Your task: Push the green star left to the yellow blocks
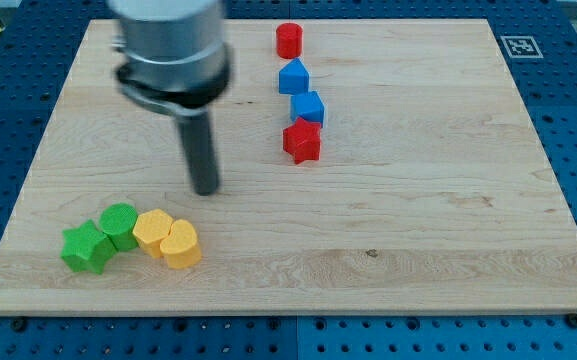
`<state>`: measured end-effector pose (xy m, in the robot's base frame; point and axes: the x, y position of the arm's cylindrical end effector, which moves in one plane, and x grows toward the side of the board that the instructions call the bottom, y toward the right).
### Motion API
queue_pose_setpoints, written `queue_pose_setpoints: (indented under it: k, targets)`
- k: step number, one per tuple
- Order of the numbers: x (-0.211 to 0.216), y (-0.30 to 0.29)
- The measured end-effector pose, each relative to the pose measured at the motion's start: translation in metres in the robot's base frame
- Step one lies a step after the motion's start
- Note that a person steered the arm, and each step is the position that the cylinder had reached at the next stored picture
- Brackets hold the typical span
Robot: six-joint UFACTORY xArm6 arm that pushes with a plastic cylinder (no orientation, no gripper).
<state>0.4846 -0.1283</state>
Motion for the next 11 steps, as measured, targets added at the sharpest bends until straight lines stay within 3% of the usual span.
queue_pose_setpoints:
  k: [2,3,7,11]
  targets:
    - [-0.002,-0.165]
    - [0.031,-0.176]
    - [0.082,-0.144]
    - [0.085,-0.03]
